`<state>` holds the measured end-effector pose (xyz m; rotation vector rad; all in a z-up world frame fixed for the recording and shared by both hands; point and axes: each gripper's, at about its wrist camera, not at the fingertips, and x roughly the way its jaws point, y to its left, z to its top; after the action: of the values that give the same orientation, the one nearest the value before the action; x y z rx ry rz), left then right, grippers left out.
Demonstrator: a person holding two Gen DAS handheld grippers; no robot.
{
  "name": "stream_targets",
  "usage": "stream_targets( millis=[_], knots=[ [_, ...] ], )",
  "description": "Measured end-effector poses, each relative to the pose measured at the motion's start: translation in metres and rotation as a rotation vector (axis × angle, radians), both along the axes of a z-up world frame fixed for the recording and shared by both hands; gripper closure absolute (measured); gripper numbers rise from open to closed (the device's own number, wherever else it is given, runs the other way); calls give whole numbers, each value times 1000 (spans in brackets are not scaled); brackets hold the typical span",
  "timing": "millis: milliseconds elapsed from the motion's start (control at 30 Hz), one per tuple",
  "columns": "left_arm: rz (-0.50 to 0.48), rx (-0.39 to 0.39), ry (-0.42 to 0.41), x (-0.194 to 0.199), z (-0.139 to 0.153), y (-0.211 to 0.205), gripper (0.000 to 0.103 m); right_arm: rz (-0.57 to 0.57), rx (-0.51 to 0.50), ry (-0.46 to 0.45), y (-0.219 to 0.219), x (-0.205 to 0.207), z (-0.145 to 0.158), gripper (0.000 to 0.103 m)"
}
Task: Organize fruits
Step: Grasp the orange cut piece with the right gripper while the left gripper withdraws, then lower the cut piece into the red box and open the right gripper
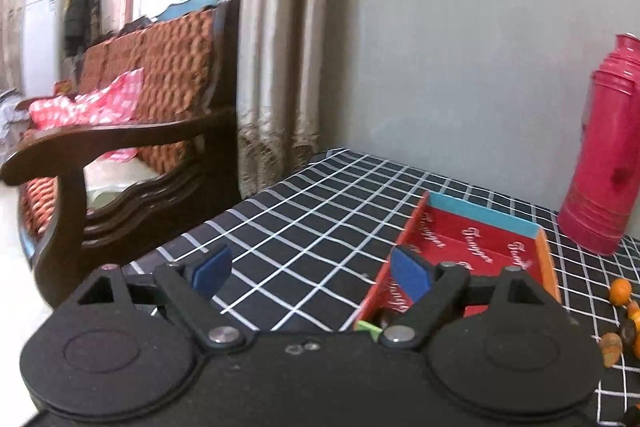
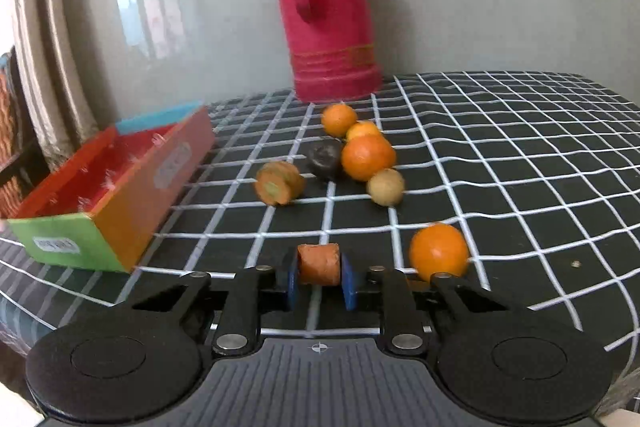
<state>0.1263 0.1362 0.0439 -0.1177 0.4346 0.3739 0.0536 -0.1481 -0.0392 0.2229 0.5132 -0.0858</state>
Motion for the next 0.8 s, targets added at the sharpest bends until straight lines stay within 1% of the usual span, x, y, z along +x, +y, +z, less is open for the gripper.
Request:
stream_targets(
  millis=[67, 167, 233, 300, 400, 500, 667, 800],
  knots=[
    [45, -10, 3, 0, 0, 8, 23, 43, 8, -68, 9, -2, 9, 80],
    [108, -25, 5, -2, 0, 19, 22, 150, -32, -185, 32, -3, 27, 80],
    [134, -26, 14, -2, -1, 27, 22, 236, -47, -228, 50, 3, 36, 80],
    [148, -29, 26, -2, -3, 32, 22, 307, -45, -251, 67, 14, 41, 80],
    [163, -34, 36, -3, -4, 39, 22, 386, -49, -264, 90, 32, 44, 80],
    [171, -25, 39, -6, -5, 44, 21, 430, -97, -260, 113, 46, 39, 80],
    [178, -9, 50, -6, -7, 50, 21, 442, -100, -214, 130, 62, 25, 80],
    [183, -8, 60, -5, -9, 53, 21, 452, -101, -207, 137, 66, 21, 80]
  ],
)
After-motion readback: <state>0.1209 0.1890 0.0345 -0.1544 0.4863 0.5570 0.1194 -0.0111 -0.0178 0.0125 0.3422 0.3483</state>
